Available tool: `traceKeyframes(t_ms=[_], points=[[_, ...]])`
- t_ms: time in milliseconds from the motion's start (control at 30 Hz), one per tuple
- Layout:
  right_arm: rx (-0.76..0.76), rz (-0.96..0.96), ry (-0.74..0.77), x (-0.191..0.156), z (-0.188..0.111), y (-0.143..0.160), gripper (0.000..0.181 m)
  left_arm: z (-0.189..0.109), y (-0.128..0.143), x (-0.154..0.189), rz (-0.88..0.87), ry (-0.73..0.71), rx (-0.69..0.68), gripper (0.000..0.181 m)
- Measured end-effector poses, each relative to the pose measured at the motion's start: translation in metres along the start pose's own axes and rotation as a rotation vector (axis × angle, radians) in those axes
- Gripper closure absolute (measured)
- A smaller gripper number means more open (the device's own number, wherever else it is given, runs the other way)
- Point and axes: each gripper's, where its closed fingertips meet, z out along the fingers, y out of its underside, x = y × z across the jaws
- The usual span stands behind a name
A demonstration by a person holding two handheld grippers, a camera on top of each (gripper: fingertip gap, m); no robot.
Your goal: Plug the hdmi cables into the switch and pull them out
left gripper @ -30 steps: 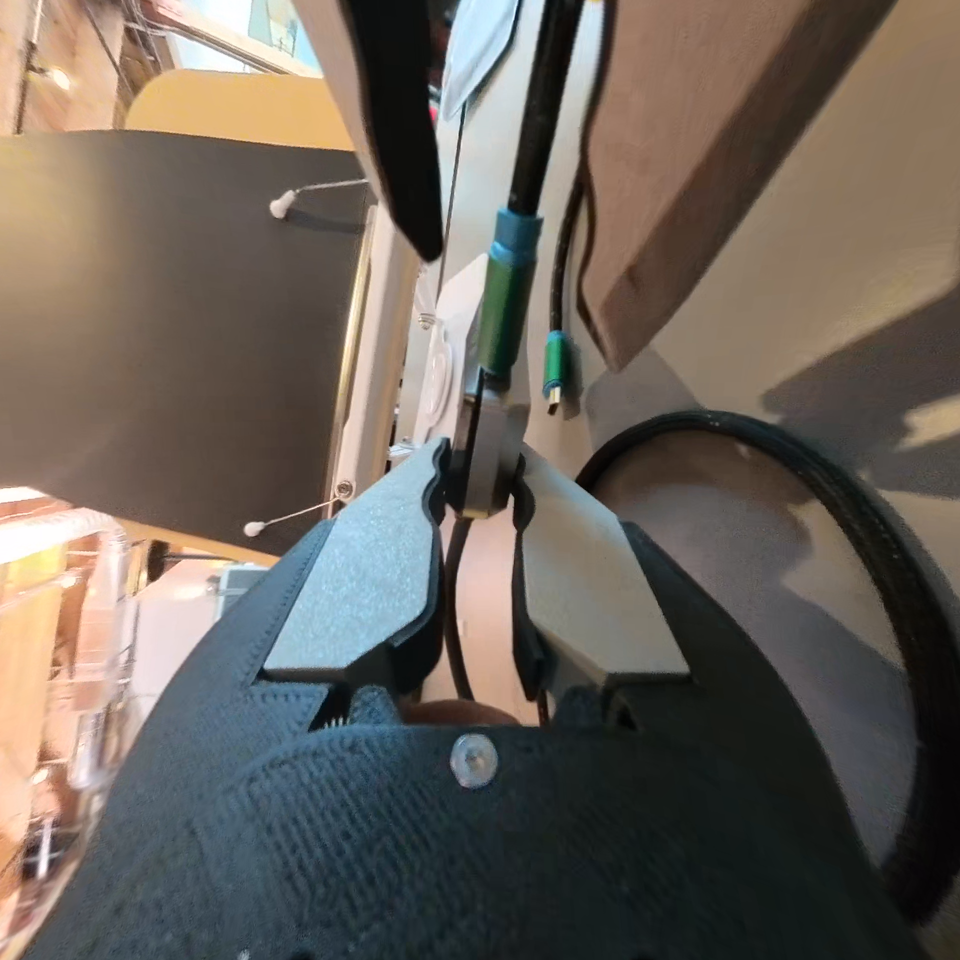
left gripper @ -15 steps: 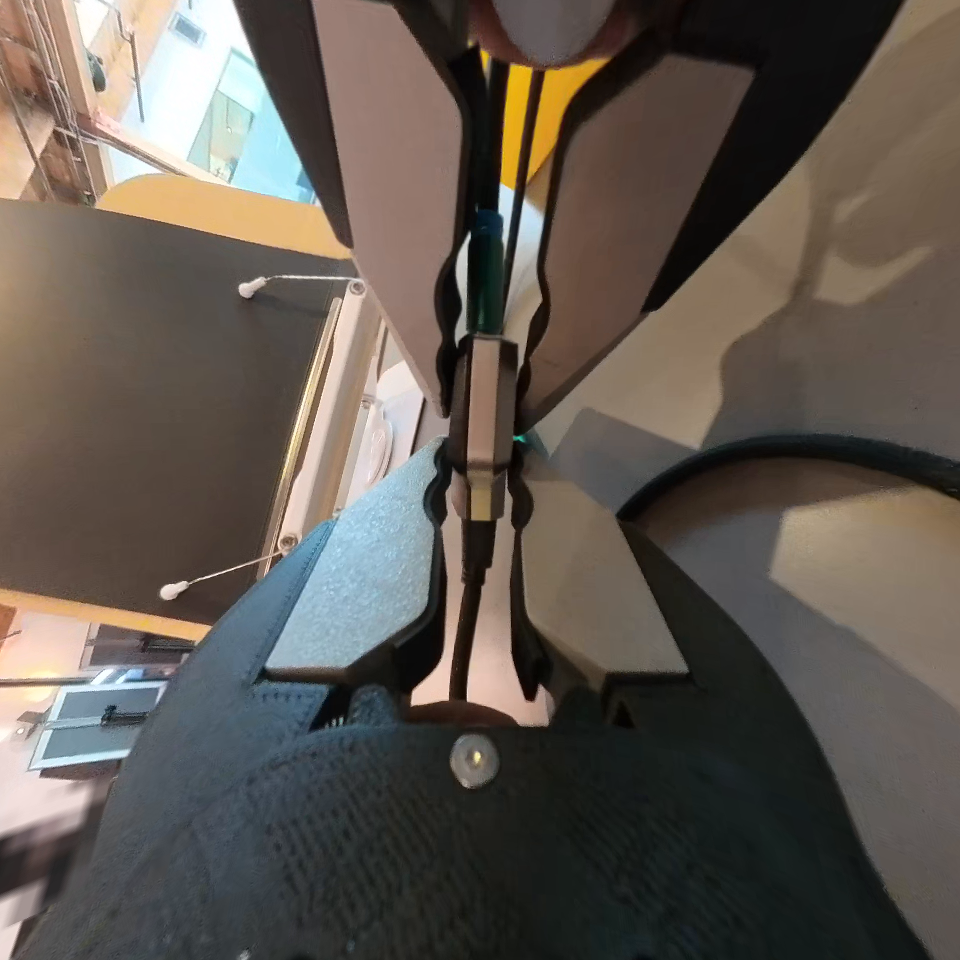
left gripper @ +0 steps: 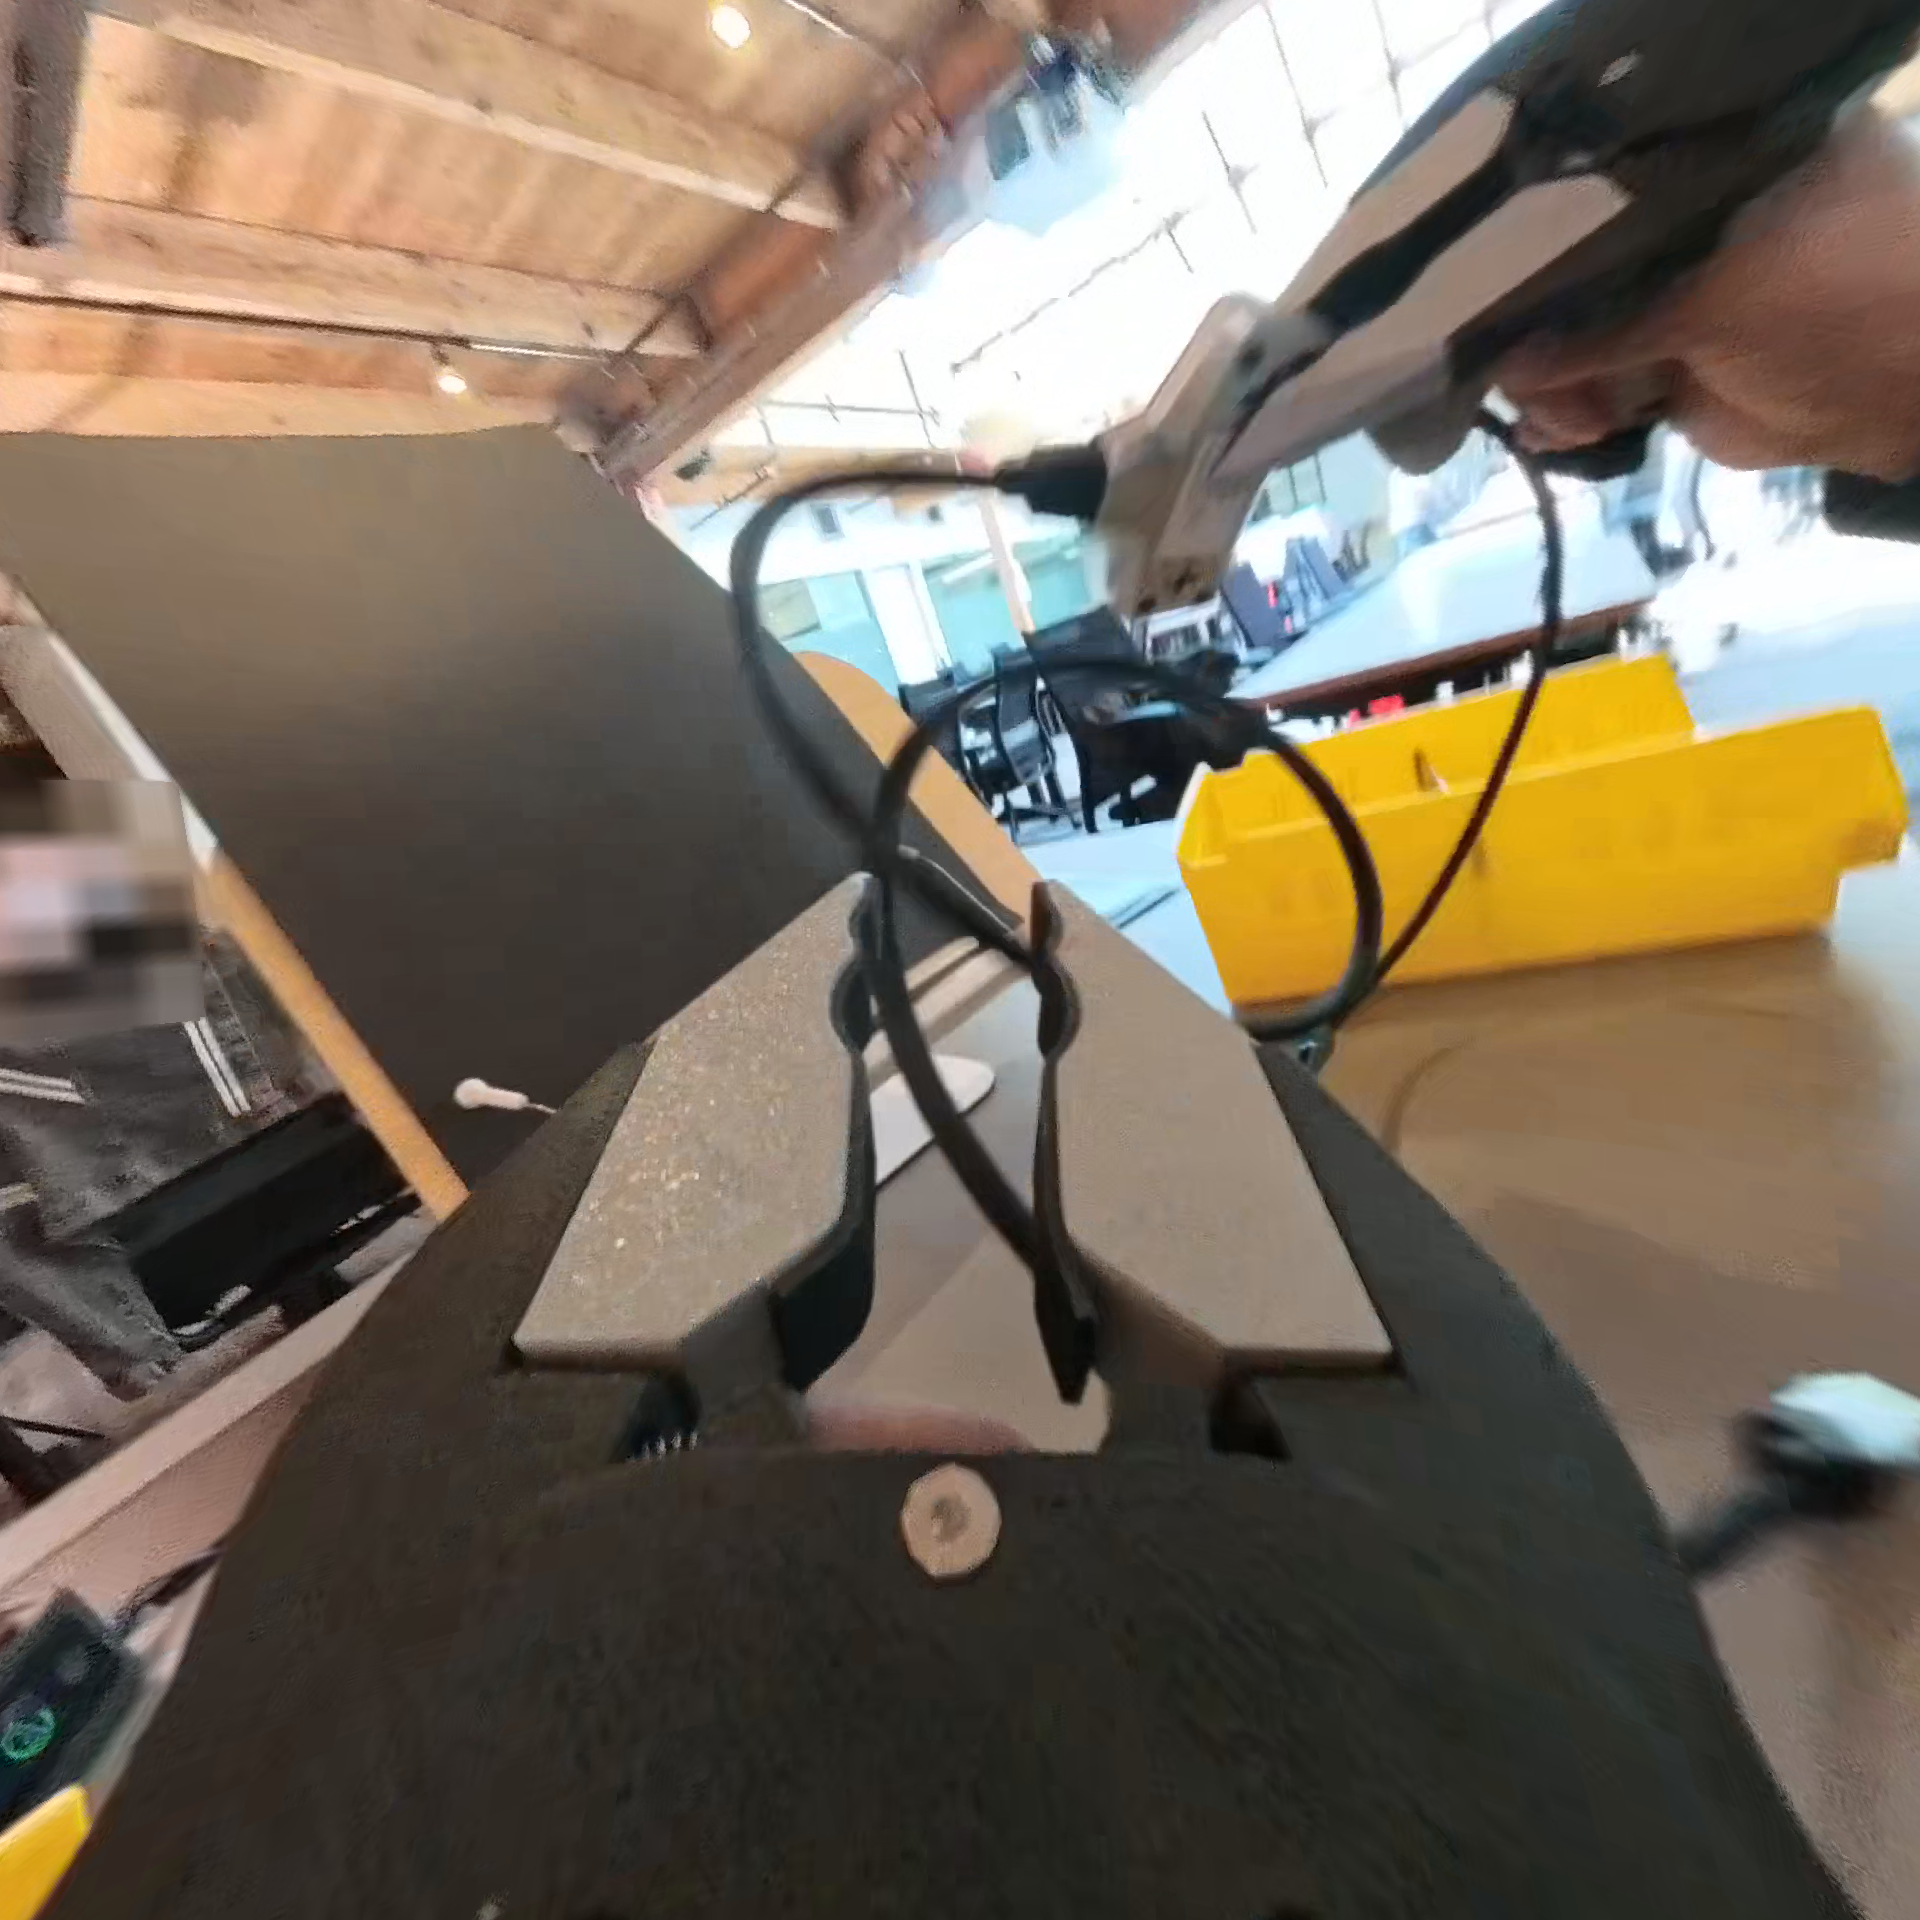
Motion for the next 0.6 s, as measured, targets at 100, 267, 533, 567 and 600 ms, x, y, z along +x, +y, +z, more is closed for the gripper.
traceKeyframes(t_ms=[100,267,533,567,600], points=[[0.057,0.08,0.069,0.059,-0.036,-0.024,0.163,-0.004,-0.006,-0.012,-0.101,-0.023,0.047,0.156],[0.083,0.117,0.196,0.146,-0.076,-0.04,0.162,-0.005,0.003,-0.026,-0.195,-0.059,0.039,0.159],[0.116,0.276,0.377,0.251,-0.151,-0.017,0.163,-0.003,0.025,-0.039,-0.233,-0.113,-0.039,0.16],[0.111,0.276,0.409,0.261,-0.164,-0.013,0.163,-0.003,0.026,-0.038,-0.232,-0.113,-0.043,0.16],[0.104,0.28,0.436,0.269,-0.175,-0.008,0.163,-0.002,0.027,-0.038,-0.229,-0.114,-0.047,0.161]])
